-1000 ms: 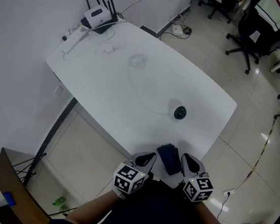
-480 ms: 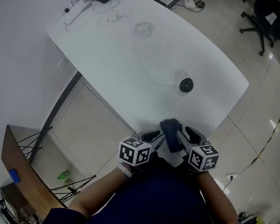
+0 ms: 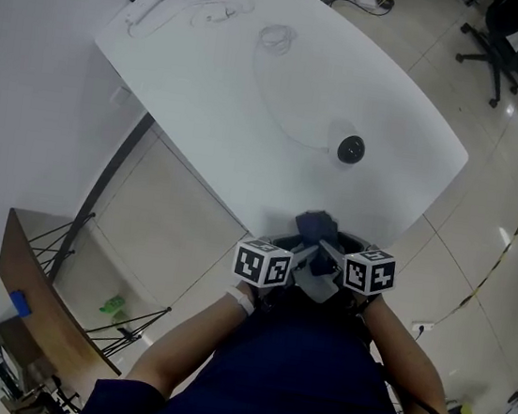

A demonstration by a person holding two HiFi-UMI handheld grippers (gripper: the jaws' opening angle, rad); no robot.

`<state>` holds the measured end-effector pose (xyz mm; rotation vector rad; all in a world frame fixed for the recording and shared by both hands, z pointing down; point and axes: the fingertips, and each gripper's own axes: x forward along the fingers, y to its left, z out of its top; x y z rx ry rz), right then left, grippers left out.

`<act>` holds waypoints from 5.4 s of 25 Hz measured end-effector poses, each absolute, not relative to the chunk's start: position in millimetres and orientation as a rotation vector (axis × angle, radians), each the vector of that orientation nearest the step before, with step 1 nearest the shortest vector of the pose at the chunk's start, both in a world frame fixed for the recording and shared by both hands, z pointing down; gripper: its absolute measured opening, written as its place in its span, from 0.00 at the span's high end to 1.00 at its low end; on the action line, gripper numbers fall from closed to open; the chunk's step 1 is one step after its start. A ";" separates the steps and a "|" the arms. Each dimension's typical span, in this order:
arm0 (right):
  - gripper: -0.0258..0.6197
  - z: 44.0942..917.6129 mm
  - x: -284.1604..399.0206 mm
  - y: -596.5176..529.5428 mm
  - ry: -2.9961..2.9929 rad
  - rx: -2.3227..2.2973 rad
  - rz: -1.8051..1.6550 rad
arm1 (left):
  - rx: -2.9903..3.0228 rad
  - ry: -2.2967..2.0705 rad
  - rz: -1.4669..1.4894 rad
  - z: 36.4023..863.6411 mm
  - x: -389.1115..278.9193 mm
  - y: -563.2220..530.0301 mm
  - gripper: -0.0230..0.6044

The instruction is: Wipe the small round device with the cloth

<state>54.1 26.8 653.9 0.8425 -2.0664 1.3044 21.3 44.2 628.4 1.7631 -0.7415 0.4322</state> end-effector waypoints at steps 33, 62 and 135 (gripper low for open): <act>0.83 521.2 52.7 -12.1 -2.595 0.778 1.823 | 2.033 -0.278 -0.071 512.5 30.9 -2.1 0.85; 0.84 486.7 117.3 -108.9 -2.653 1.283 1.113 | 2.240 -0.722 0.026 497.2 2.2 -86.9 0.77; 0.84 487.4 69.4 -168.8 -2.577 1.217 0.462 | 2.419 -0.983 0.485 523.5 32.8 -140.5 0.71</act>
